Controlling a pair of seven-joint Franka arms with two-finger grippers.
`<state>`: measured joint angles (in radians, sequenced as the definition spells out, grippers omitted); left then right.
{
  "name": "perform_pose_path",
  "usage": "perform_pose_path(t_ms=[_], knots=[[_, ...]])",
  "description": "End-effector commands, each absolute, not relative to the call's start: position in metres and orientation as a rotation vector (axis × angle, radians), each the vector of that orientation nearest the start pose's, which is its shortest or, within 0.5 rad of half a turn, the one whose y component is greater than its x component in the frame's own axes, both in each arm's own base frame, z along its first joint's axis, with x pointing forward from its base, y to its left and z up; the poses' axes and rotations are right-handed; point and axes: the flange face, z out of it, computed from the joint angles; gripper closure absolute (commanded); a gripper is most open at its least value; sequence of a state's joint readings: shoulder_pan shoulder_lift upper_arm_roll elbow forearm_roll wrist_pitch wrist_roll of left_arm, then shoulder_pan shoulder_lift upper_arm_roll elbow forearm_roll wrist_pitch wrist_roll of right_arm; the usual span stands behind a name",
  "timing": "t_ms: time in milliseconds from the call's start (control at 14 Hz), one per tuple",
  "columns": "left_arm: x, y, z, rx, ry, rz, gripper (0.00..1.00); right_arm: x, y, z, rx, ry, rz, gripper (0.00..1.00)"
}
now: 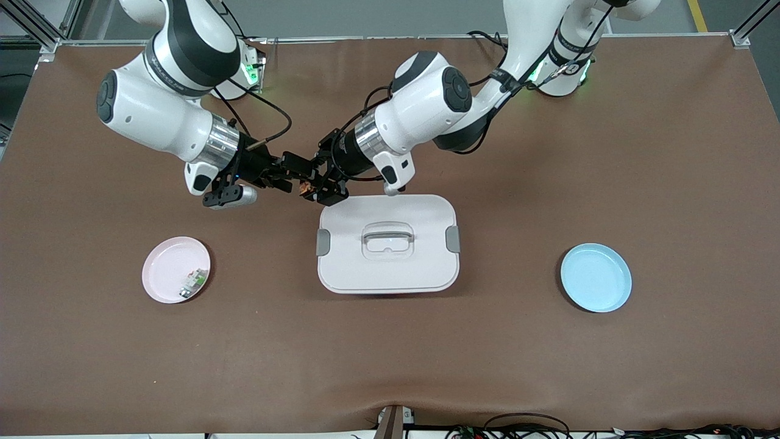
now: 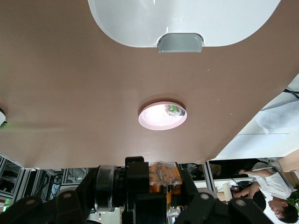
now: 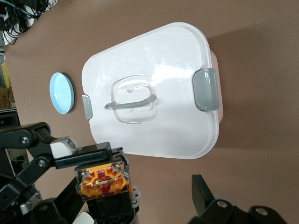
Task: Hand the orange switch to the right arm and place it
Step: 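Close the right gripper on the switch held by the left gripper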
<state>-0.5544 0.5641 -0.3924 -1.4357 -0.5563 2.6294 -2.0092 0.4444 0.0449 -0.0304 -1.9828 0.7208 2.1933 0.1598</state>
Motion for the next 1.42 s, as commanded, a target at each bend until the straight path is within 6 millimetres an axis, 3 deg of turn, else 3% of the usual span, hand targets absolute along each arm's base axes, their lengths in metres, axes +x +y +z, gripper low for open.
perform_pose_path(t_ms=[0,142,356,498,641,854,997,1068,1211,1353], knots=[[0.5021,-0.5621,0.4594,1.651,1.701,-0.684,0.62,0.5286,0.2608,0.469,-2.504,0.18,0.027,0.0],[0.5021,-0.5621,0.4594,1.651,1.701,-0.684,0.62,0.5287,0.261,0.4696,-2.504,0.177,0.027,0.05],[0.5025,-0.5615,0.4585,1.652,1.702,-0.682,0.62,0.5283,0.2628,0.4711,-2.503,0.171,0.025,0.47],[0.5018,-0.562,0.4586,1.653,1.701,-0.683,0.62,0.5282,0.2638,0.4719,-2.502,0.169,0.024,0.81],[0.5025,-0.5615,0.4585,1.652,1.702,-0.682,0.6,0.5278,0.2646,0.4719,-2.502,0.165,0.024,1.0],[0.5016,-0.5623,0.4585,1.654,1.701,-0.682,0.55,0.5276,0.2641,0.473,-2.503,0.168,0.029,1.0],[0.503,-0.5608,0.4594,1.653,1.699,-0.677,0.42,0.5274,0.2641,0.4729,-2.503,0.171,0.032,1.0],[0.5028,-0.5607,0.4605,1.653,1.698,-0.677,0.31,0.5274,0.2641,0.4729,-2.503,0.171,0.032,1.0],[0.504,-0.5589,0.4638,1.65,1.694,-0.673,0.0,0.5274,0.2641,0.4729,-2.502,0.177,0.034,1.0],[0.508,-0.555,0.4651,1.647,1.697,-0.661,0.0,0.5275,0.2643,0.4735,-2.501,0.182,0.036,1.0]])
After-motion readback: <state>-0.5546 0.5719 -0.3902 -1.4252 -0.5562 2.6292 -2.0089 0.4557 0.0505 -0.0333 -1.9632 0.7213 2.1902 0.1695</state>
